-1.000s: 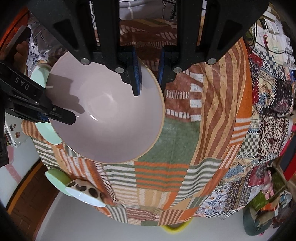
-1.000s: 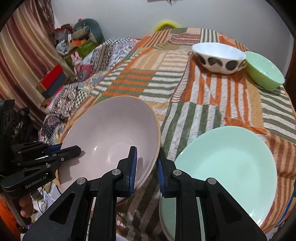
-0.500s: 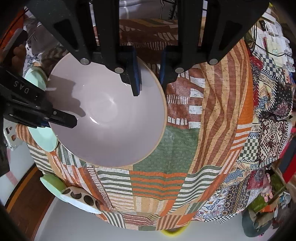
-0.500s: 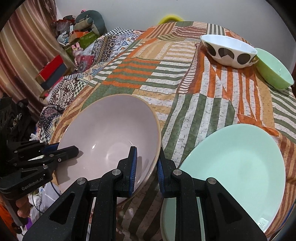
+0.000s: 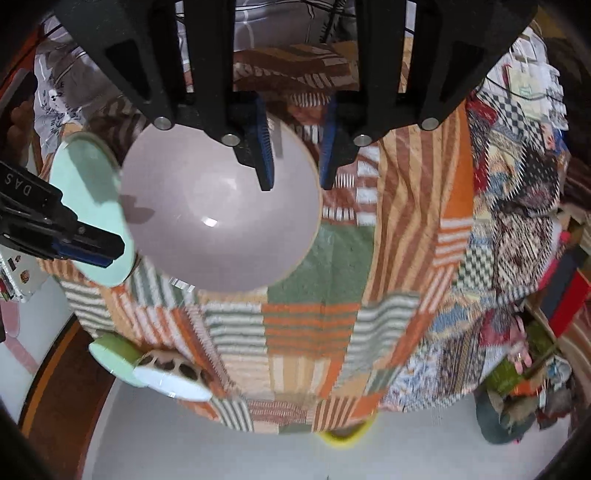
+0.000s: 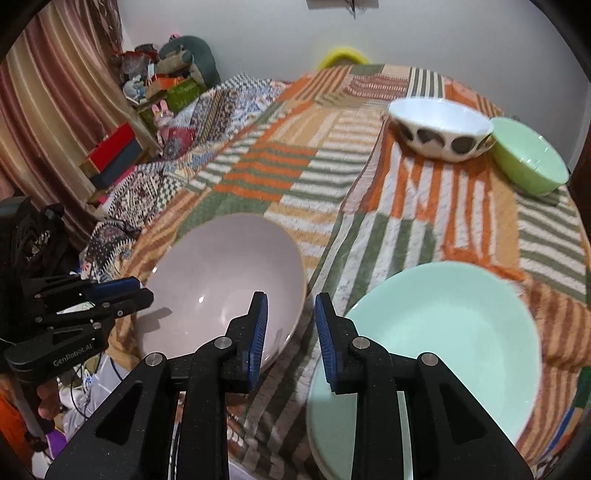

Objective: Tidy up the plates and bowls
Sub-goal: 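Lower the pink bowl onto the mint green plate, open both tools, then close the left tool on the spotted white bowl rim while the right tool grips it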

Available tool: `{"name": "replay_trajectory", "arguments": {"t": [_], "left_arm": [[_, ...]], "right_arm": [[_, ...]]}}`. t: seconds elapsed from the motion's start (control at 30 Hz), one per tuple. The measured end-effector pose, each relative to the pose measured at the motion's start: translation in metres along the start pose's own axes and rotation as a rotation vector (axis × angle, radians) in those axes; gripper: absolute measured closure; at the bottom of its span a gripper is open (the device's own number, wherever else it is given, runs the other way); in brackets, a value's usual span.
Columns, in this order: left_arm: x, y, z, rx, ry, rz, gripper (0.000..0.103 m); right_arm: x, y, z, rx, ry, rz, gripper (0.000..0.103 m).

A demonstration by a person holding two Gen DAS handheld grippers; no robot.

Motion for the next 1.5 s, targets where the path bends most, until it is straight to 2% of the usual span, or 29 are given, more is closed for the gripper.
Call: {"name": "replay_trajectory", "arguments": {"t": [0.1,0.37,0.47,0.53,0.67,0.77,0.9,1.1,1.37,1.47,1.5], "left_arm": [[-0.011,-0.007,-0.017,-0.008,-0.057,0.014,0.066],[-0.053,-0.028,-0.048,0.019,-0.185,0.052,0.056],[-0.07,-0.034,-0.051,0.029,-0.219,0.059,0.049],[-0.084,-0.038,-0.052,0.036,-0.242,0.059,0.045],[-0.114,-0.044,-0.049,0.057,-0.274,0.054,0.04],[-0.139,-0.046,-0.038,0.098,-0.281,0.027,0.034],[-0.171,-0.052,-0.015,0.118,-0.27,0.021,0.033],[-0.212,-0.055,0.029,0.123,-0.241,0.023,0.033],[-0.247,-0.054,0.088,0.143,-0.201,0.019,0.034],[-0.256,-0.053,0.107,0.155,-0.186,0.014,0.038],[-0.259,-0.053,0.113,0.163,-0.178,0.015,0.044]], "right_arm": [[-0.005,-0.006,-0.015,0.0,-0.036,0.006,0.077],[-0.023,-0.027,-0.053,0.017,-0.146,0.036,0.068],[-0.032,-0.041,-0.067,0.034,-0.196,0.059,0.064],[-0.038,-0.05,-0.075,0.041,-0.223,0.077,0.057],[-0.052,-0.071,-0.084,0.072,-0.268,0.117,0.056],[-0.062,-0.086,-0.086,0.085,-0.286,0.151,0.055],[-0.077,-0.108,-0.081,0.103,-0.297,0.198,0.054],[-0.097,-0.126,-0.056,0.111,-0.269,0.236,0.054],[-0.121,-0.139,-0.018,0.084,-0.224,0.272,0.054],[-0.127,-0.144,-0.004,0.059,-0.196,0.292,0.054],[-0.128,-0.145,0.0,0.055,-0.19,0.299,0.054]]}}
Point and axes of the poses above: each gripper's, at about its wrist camera, not at the fingertips, and z roughly the way its jaws point, y to its left, x to its underside, the point moved 1 cm from there along z, roughly the way its jaws point, and after that the axes turned 10 degrees about z, right-handed, at the moved point
